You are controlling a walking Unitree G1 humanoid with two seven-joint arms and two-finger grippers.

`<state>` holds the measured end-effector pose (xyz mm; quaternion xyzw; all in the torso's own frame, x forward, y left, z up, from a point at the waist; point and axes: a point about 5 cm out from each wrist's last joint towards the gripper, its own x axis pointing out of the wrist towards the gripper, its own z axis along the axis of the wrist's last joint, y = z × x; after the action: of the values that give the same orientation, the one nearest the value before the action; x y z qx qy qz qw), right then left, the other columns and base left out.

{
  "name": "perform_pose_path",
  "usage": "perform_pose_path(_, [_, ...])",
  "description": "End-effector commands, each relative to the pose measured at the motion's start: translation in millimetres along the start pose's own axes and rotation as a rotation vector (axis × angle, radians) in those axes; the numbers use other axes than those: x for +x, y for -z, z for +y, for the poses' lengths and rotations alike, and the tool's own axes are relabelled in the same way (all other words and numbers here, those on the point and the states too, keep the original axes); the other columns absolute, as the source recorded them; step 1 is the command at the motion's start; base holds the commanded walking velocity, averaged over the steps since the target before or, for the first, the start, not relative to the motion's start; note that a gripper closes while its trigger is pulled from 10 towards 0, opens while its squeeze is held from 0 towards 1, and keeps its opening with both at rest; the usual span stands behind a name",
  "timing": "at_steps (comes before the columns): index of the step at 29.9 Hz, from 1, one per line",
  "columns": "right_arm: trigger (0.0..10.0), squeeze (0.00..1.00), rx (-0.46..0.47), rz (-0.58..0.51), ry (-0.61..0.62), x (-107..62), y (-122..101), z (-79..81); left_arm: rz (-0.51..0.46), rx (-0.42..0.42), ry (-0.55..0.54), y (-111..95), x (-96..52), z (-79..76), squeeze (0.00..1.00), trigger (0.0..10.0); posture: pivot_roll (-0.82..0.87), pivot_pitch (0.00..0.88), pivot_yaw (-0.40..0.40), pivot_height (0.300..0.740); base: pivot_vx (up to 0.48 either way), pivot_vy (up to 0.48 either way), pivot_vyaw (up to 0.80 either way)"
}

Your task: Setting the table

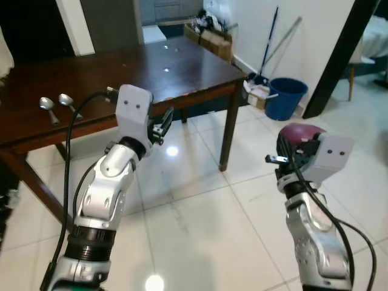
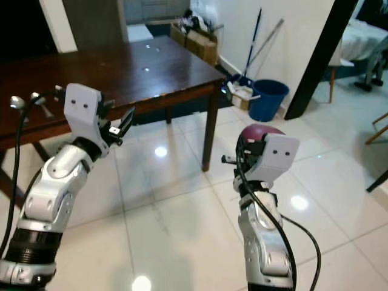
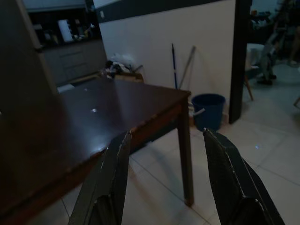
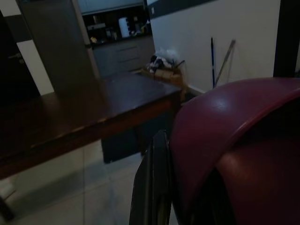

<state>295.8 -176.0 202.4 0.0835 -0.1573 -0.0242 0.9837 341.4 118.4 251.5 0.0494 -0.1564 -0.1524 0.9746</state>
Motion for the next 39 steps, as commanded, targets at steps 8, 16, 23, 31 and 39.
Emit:
perform_pose_path(8, [10.0,0.00,0.007,0.004,-0.035,0.0,1,8.3,0.023,0.006,-0.019,6,-3.0,6.6,0.00,10.0,-0.08,0.000,0.068,0.740,0.480,0.000,0.58])
perform_pose_path(16, [10.0,0.00,0.014,0.006,-0.028,-0.2,2,7.8,0.021,0.007,-0.018,5,-2.6,6.5,0.00,10.0,-0.08,0.000,0.070,0.740,0.480,0.000,0.38])
perform_pose_path(23, [10.0,0.00,0.027,-0.001,-0.032,-0.2,1,8.6,0.019,0.008,-0.019,4,-2.1,6.8,0.00,10.0,-0.08,0.000,0.069,0.740,0.480,0.000,0.00])
perform_pose_path(31, [10.0,0.00,0.028,-0.013,-0.043,2.8,-2,11.2,0.018,0.009,-0.026,4,-2.8,8.5,0.00,10.0,-0.08,0.000,0.069,0.740,0.480,0.000,0.00])
perform_pose_path(39, [10.0,0.00,0.062,0.018,-0.176,5.8,-1,23.7,0.024,0.010,-0.034,5,-4.5,10.0,0.00,10.0,-0.08,0.000,0.071,0.740,0.480,0.000,0.00])
